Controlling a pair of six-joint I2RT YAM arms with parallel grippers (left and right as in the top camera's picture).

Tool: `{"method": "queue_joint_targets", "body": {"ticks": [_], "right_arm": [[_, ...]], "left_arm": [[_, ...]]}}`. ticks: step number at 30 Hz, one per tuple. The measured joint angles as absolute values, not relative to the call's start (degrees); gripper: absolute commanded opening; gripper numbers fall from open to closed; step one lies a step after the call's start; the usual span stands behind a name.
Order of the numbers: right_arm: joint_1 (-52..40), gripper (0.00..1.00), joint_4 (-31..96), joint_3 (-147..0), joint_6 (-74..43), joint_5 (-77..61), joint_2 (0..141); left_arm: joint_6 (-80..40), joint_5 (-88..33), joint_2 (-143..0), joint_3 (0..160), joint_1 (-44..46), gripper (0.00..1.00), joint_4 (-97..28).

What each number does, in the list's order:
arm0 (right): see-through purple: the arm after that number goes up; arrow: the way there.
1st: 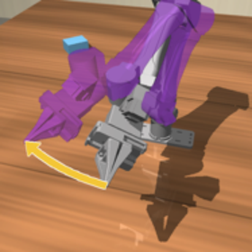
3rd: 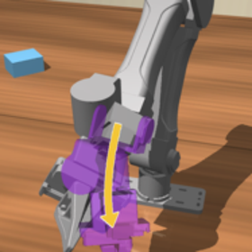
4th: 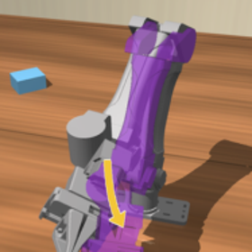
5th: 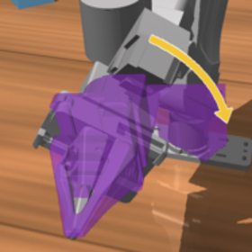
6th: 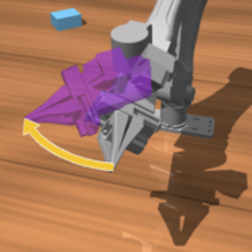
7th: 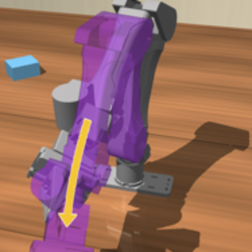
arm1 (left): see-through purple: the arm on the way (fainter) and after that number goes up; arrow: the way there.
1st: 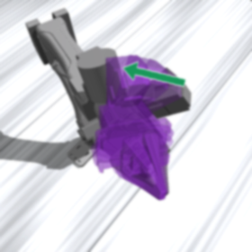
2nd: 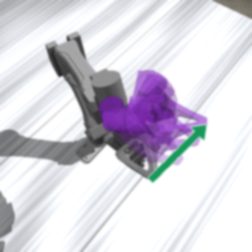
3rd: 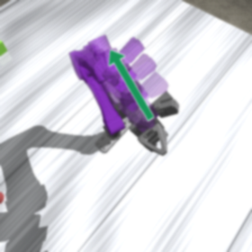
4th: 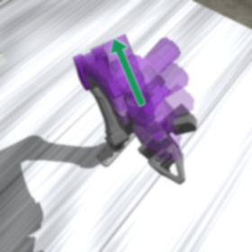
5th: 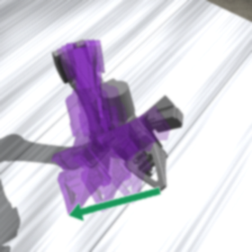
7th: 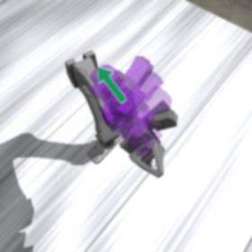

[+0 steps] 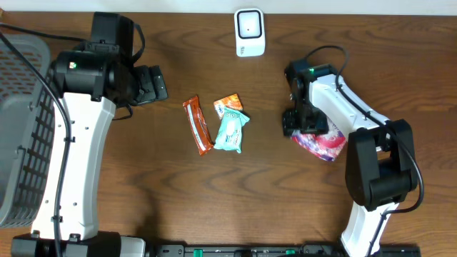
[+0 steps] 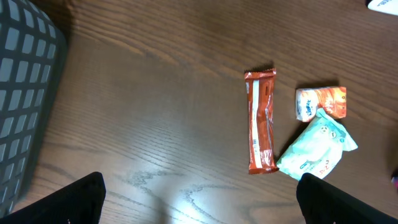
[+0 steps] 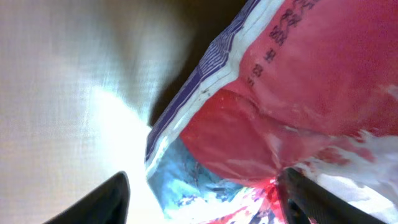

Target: Scan the item barcode

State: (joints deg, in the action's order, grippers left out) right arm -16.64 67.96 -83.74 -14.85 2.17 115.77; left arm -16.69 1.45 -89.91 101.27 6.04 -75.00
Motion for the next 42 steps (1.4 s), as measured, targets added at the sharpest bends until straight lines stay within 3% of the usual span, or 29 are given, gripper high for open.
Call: {"method": "queue_joint_targets", "body": {"ticks": [9, 15, 22, 31, 33, 38, 42], "right_arm": [[-16.6, 0.88, 80.6, -92.5, -9.7, 3.7, 115.8], [-16.7, 0.88, 81.7, -99.5, -15.7, 4.7, 115.2], [-18.7, 0.88, 78.0, -95.8, -27.4, 7.7, 115.1], [-24.4, 0.66, 66.3, -79.9, -42.4, 15.6, 115.0], [-24.5, 0.51, 64.3, -77.2, -44.6, 17.8, 115.0], [-24.6, 0.01, 63.2, -75.2, -47.2, 21.9, 114.5], [-24.6, 0.01, 63.0, -75.4, -45.2, 21.7, 113.8]], "left_arm": [[-16.7, 1.4, -89.9, 101.3, 6.0, 0.98, -75.0], [-16.7, 1.5, -89.9, 101.3, 6.0, 0.98, -75.0], [-16.7, 1.4, -89.9, 101.3, 6.0, 0.98, -75.0], [-16.7, 1.5, -89.9, 101.3, 6.0, 0.98, -75.0], [-16.7, 1.4, -89.9, 101.3, 6.0, 0.98, -75.0], [-16.7, 1.5, -89.9, 101.3, 6.0, 0.98, -75.0], [-16.7, 1.5, -89.9, 101.3, 6.0, 0.98, -75.0]]}}
